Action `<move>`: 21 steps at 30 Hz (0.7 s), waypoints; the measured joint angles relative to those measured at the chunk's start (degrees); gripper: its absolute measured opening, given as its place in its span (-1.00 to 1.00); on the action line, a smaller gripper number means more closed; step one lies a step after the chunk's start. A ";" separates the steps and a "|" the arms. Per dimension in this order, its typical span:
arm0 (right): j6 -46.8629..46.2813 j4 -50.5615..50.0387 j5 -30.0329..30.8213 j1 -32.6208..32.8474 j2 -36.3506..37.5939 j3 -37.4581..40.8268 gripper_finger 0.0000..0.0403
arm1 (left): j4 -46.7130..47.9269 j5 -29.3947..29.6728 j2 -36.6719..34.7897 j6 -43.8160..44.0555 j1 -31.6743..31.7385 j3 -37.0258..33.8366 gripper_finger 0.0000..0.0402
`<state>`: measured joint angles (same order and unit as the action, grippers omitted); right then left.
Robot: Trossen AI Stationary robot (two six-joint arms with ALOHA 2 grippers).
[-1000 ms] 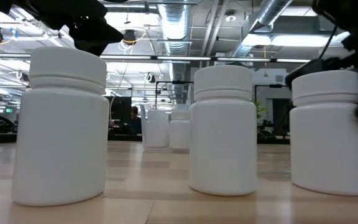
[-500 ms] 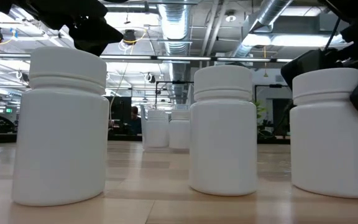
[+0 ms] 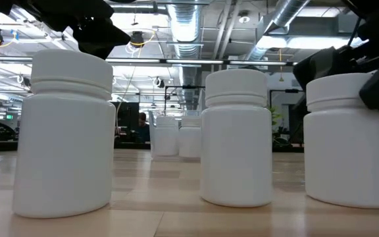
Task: Pick and place pill bottles into a basket
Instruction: Put the pill bottles into the container
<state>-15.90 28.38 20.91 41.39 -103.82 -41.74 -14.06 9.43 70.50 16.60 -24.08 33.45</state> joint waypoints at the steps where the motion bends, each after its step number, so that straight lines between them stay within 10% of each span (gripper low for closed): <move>1: 0.01 0.01 0.00 0.00 0.01 0.00 0.16 | 0.00 0.00 0.00 0.00 0.00 0.00 -0.03; 13: 1.40 0.90 0.00 -0.02 0.01 0.00 -0.25 | 0.08 0.00 0.00 -0.01 0.00 0.00 -0.03; 21: 3.56 0.00 0.00 -1.36 3.33 0.04 -0.13 | 0.09 0.03 0.00 0.23 0.00 0.00 -0.03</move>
<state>-12.34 28.38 20.91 40.03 -100.49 -41.69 -13.98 9.46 70.50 16.83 -24.08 33.45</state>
